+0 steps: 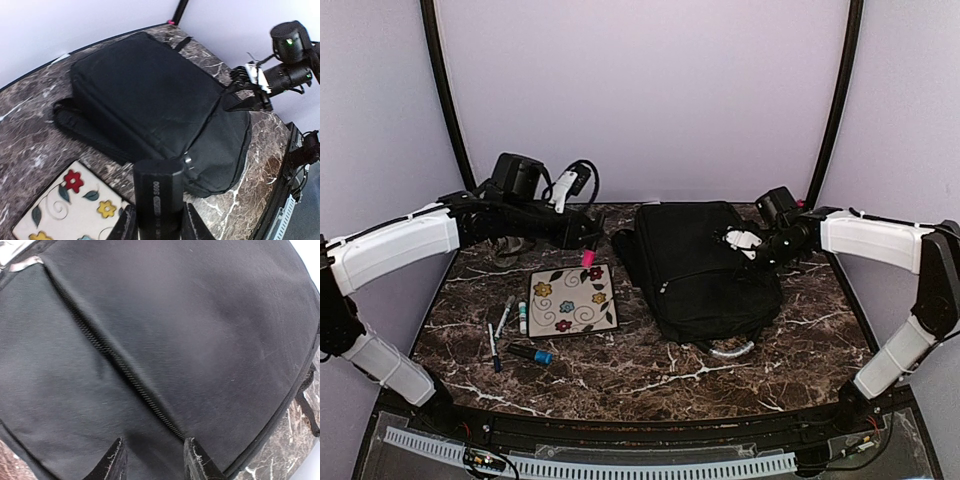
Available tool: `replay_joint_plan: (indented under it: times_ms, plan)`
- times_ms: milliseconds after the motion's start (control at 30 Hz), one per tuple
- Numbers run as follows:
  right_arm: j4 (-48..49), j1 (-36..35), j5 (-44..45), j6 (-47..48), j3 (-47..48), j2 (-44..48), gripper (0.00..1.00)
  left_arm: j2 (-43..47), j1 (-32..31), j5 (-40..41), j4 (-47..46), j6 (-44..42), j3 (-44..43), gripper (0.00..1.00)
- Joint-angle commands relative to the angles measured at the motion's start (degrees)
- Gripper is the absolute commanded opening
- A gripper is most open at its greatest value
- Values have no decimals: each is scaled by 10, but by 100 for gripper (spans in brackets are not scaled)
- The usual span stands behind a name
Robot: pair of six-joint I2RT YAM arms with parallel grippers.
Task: Pack the student bag
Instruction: Pick up the second largest pocket of the bag from the student bag.
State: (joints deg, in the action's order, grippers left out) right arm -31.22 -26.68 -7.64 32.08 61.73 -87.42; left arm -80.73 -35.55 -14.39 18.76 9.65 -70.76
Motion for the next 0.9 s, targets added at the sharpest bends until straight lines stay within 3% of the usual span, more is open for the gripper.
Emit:
replay_joint_plan:
  times_ms: [0,367,433,533,600,667,867]
  plan:
    - [34,6,34,16,22,-22,40,-39,-51,-25,-109,5,4,12]
    - [111,5,87,15,64,-97,42,-141,-135,-20,-176,3,-20,12]
    - [119,5,91,9,80,-106,38,-154,-145,-20,-182,2,-23,12]
    - [123,5,80,-4,98,-106,21,-171,-161,-15,-181,-11,-36,12]
    - [128,5,69,-9,103,-102,18,-182,-173,-6,-173,-26,-47,12]
    - [132,4,62,-9,107,-102,19,-190,-184,0,-166,-36,-56,12]
    - [144,-12,66,6,97,-117,37,-196,-198,6,-167,-46,-59,12]
